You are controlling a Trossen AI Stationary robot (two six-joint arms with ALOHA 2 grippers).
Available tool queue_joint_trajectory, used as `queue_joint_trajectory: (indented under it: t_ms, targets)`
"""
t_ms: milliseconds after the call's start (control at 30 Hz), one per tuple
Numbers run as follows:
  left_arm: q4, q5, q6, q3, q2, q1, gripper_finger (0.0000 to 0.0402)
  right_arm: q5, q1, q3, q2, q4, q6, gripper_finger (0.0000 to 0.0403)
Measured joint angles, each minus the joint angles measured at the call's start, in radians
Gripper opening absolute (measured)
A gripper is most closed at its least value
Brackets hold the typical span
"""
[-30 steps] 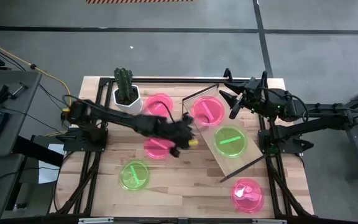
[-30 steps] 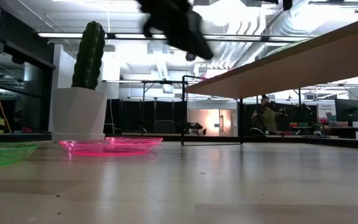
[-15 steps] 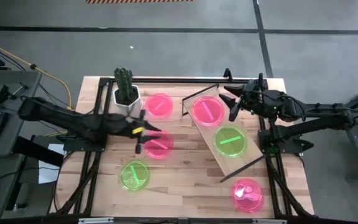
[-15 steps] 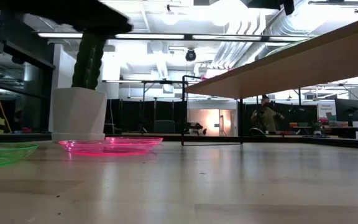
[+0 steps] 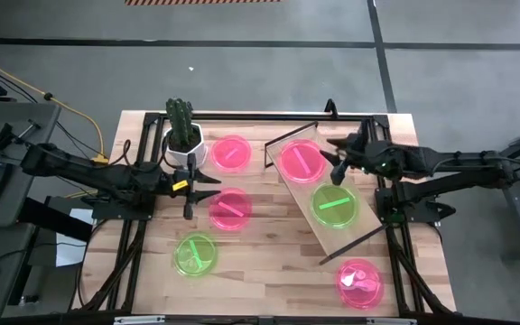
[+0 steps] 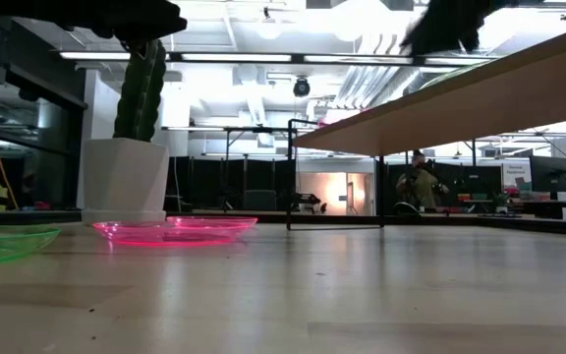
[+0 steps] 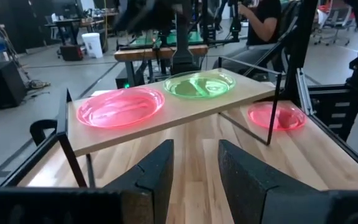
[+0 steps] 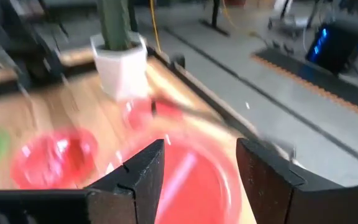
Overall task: Place and stack plates onto a shelf
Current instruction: Stack the pink plate on top of the other pink plate on the shelf
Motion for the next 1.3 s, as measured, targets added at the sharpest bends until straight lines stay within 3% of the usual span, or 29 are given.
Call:
queue_joint_trajectory:
  t_ms: [233, 433, 500, 700, 833, 1067, 1300]
  targets:
    - [0.003, -0.001, 0.010, 0.000, 0.000, 0.001, 0.0118, -0.006, 0.000, -0.216, -0.127, 0.076, 0.036, 0.0185]
    - [0.003, -0.020, 0.047, 0.000, 0.000, 0.002, 0.0118, -0.341, 0.000, -0.368, -0.283, 0.455, -0.141, 0.0185]
    - [0.003, -0.027, 0.048, 0.000, 0.000, 0.002, 0.0118, -0.403, -0.001, -0.417, -0.311, 0.549, -0.175, 0.0185]
    - [0.000, -0.027, 0.043, 0.000, 0.001, 0.002, 0.0117, -0.362, -0.002, -0.448, -0.325, 0.597, -0.179, 0.0185]
    - [-0.047, -0.021, -0.056, 0.000, 0.001, 0.002, 0.0117, -0.351, -0.002, -0.447, -0.325, 0.596, -0.174, 0.0185]
    - [-0.266, 0.166, -0.286, 0.000, 0.001, 0.001, 0.0117, -0.343, -0.002, -0.447, -0.324, 0.585, -0.135, 0.0185]
    - [-0.464, -0.011, -0.547, 0.001, 0.044, 0.002, 0.0118, -0.308, -0.002, -0.447, -0.324, 0.578, -0.127, 0.0185]
